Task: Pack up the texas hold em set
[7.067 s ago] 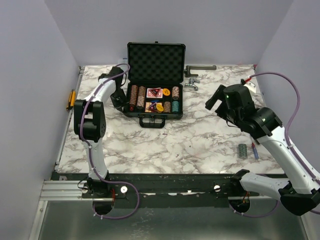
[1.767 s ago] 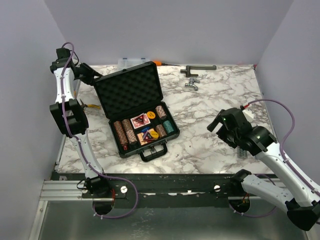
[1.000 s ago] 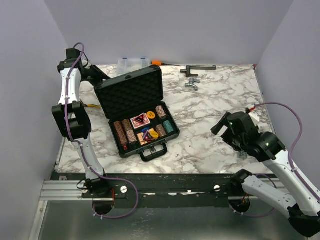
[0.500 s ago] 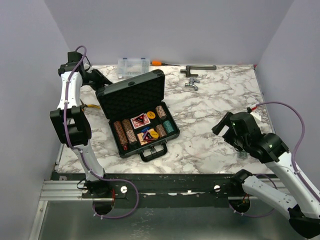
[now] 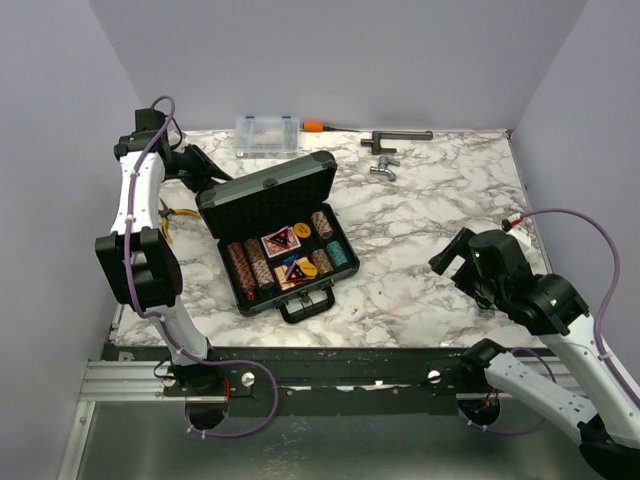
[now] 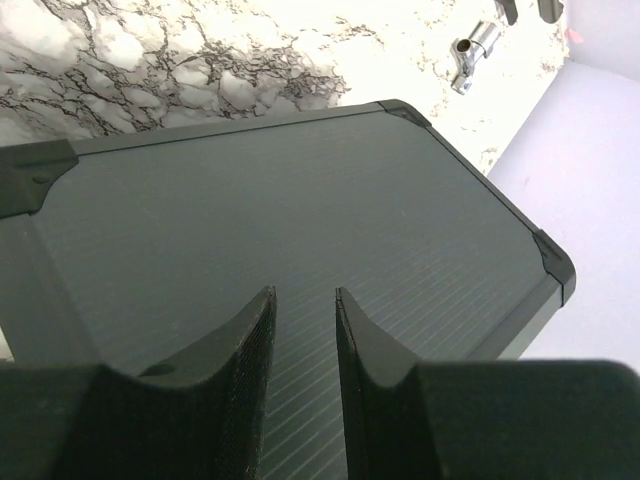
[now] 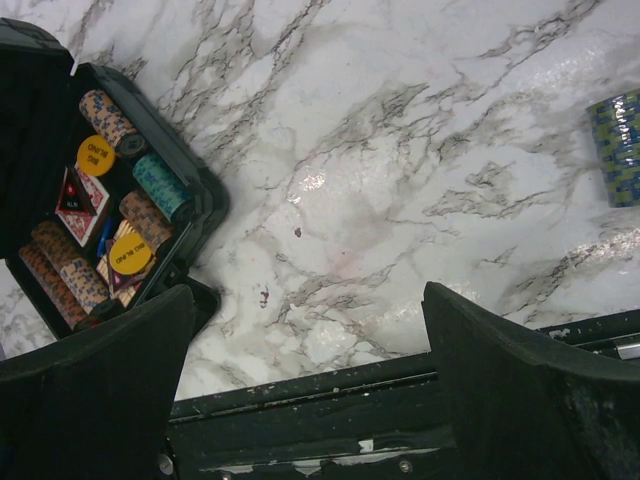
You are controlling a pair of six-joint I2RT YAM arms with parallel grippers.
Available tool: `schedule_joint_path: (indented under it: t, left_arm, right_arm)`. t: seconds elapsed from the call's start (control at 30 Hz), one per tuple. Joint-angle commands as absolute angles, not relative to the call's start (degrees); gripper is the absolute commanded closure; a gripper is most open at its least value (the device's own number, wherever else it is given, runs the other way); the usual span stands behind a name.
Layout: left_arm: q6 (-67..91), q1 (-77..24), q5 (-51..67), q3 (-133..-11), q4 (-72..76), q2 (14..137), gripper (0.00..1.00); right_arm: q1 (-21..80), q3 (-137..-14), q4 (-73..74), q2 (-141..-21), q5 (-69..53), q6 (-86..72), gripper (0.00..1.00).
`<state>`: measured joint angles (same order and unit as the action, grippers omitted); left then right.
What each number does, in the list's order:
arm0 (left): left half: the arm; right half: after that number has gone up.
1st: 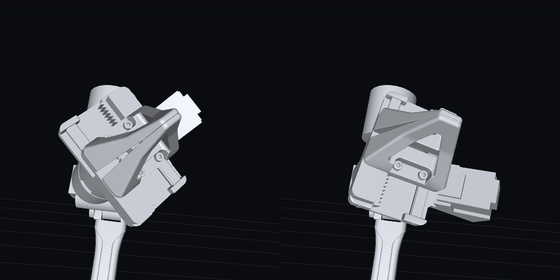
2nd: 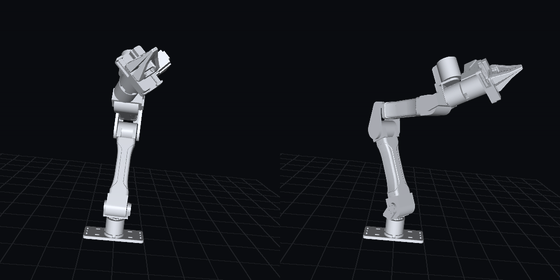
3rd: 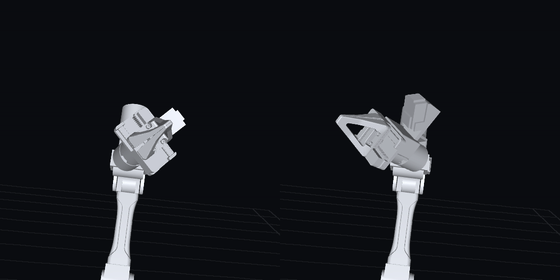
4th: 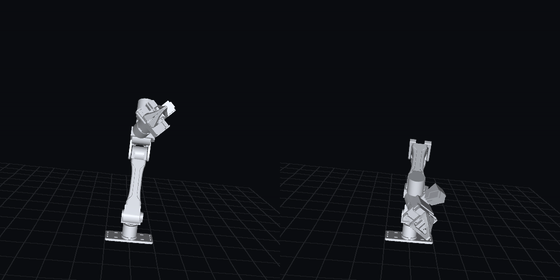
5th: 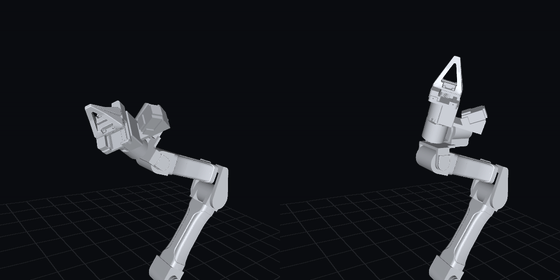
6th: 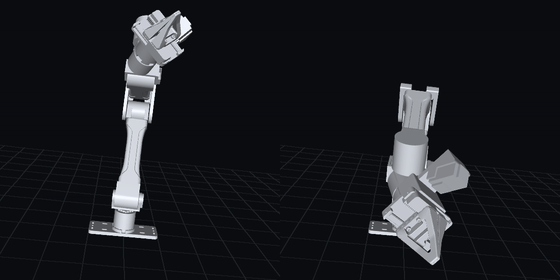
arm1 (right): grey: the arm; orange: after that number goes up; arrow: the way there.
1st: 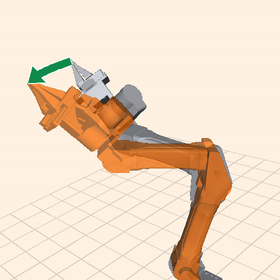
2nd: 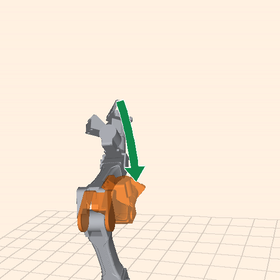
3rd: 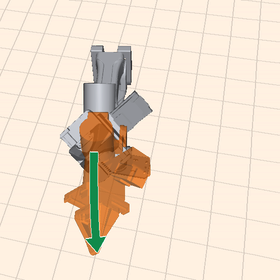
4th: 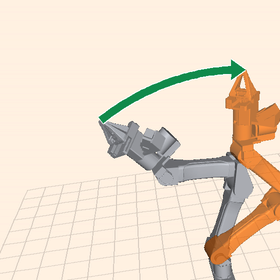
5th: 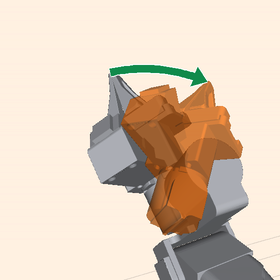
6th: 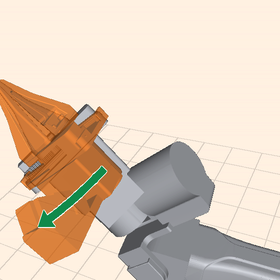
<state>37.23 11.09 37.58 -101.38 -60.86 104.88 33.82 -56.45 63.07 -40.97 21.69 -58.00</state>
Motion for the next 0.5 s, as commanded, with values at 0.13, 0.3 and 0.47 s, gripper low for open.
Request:
schedule_joint_path:
  t: [0.13, 0.3, 0.47]
  left_arm:
    - [36.7, 10.8, 31.9, -101.2, -62.6, 96.4, 0.65]
    - [35.9, 10.8, 31.3, -100.8, -62.6, 93.1, 0.65]
    - [34.0, 10.1, 31.9, -98.2, -62.8, 92.2, 0.66]
  right_arm:
    - [34.3, -58.7, 64.5, -41.1, 22.5, -57.8, 0.0]
    - [34.2, -58.0, 63.8, -41.3, 22.1, -58.1, 0.0]
    - [34.3, -57.6, 62.9, -41.8, 21.4, -58.3, 0.0]
